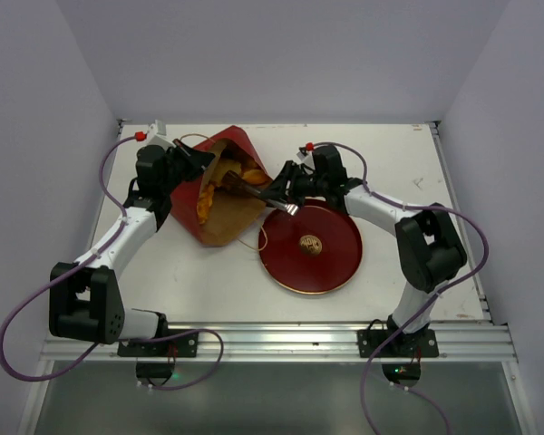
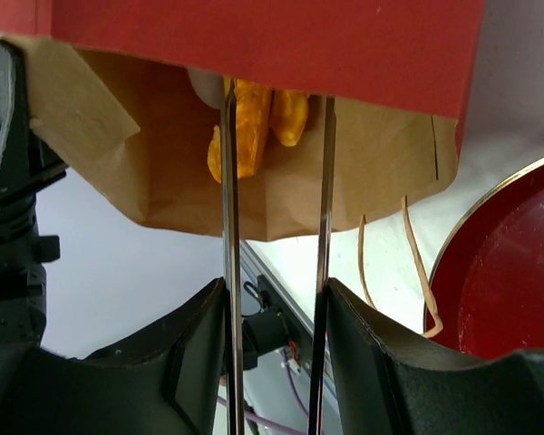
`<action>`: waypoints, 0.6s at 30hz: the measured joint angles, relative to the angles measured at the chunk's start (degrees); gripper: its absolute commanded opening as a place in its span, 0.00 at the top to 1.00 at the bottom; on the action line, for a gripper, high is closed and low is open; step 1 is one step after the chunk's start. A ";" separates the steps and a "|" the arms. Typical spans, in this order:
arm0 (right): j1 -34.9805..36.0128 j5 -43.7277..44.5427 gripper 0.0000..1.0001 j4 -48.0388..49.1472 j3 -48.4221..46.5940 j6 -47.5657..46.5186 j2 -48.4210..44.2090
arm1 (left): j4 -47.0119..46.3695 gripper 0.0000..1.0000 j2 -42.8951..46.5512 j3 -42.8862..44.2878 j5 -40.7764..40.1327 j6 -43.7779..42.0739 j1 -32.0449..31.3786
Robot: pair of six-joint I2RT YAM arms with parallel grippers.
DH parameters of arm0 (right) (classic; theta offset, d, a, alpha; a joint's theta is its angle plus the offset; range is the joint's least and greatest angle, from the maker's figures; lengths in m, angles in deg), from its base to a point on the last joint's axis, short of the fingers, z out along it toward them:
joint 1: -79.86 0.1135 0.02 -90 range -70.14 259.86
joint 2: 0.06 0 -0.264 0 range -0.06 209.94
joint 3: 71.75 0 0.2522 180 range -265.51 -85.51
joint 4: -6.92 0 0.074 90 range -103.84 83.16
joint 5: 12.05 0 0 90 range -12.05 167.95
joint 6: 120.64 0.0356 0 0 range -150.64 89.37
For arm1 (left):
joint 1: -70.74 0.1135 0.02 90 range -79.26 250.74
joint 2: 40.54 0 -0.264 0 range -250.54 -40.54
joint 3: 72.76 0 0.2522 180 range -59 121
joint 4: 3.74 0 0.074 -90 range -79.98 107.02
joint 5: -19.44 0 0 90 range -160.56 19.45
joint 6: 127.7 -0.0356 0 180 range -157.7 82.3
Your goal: Take the fake bread out of the paper bag
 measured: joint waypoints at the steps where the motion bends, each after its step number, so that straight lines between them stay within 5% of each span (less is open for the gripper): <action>1: 0.00 0.00 0.51 0.63 -0.02 0.48 0.39 | 0.00 1.00 0.00 0.00 0.02 -0.02 0.00; 11: 0.00 0.15 0.63 3.48 -0.09 3.17 2.34 | 0.00 1.00 0.00 0.00 0.02 -0.02 0.00; 18: -0.26 0.24 0.95 5.64 -0.09 3.91 2.56 | 0.17 1.00 0.02 0.00 0.02 -0.35 -0.02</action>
